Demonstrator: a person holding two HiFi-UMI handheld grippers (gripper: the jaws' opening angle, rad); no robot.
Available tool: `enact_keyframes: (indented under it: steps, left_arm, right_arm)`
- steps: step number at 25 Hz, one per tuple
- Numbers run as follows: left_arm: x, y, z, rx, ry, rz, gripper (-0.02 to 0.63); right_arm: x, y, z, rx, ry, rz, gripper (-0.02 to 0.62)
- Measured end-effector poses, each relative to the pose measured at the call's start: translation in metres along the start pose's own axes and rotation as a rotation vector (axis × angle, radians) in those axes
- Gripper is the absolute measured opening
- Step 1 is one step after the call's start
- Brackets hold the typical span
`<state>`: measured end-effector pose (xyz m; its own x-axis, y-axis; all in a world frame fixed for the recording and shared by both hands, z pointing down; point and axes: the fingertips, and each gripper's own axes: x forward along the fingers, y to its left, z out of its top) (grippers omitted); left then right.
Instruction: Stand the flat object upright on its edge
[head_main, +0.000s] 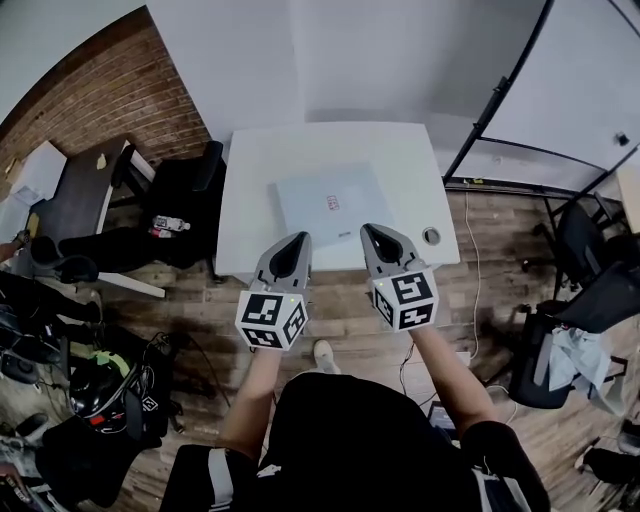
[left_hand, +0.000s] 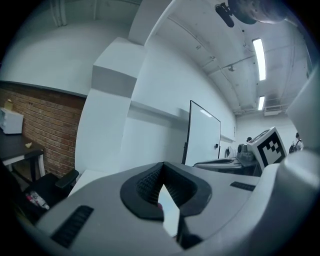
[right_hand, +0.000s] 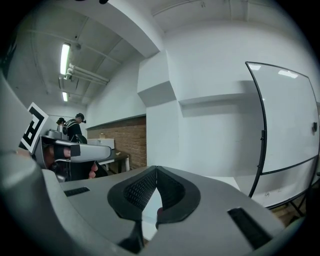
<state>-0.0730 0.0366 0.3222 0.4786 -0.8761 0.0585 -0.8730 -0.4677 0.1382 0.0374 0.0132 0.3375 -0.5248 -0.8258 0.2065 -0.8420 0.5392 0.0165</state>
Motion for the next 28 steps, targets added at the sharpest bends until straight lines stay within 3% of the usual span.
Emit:
enact_keyframes:
  steps: [18,28]
  left_arm:
    - [0.038,0.074,-0.024,-0.078,0.041,-0.044,0.011]
    - [0.052,0.09,-0.026,-0.072,0.018,0.026,0.011]
  right_arm:
    - [0.079,-0.004,-0.02,-0.002,0.103,-0.039,0.04]
    - [0.111,-0.023,-0.032,0.005,0.135,0.03,0.04]
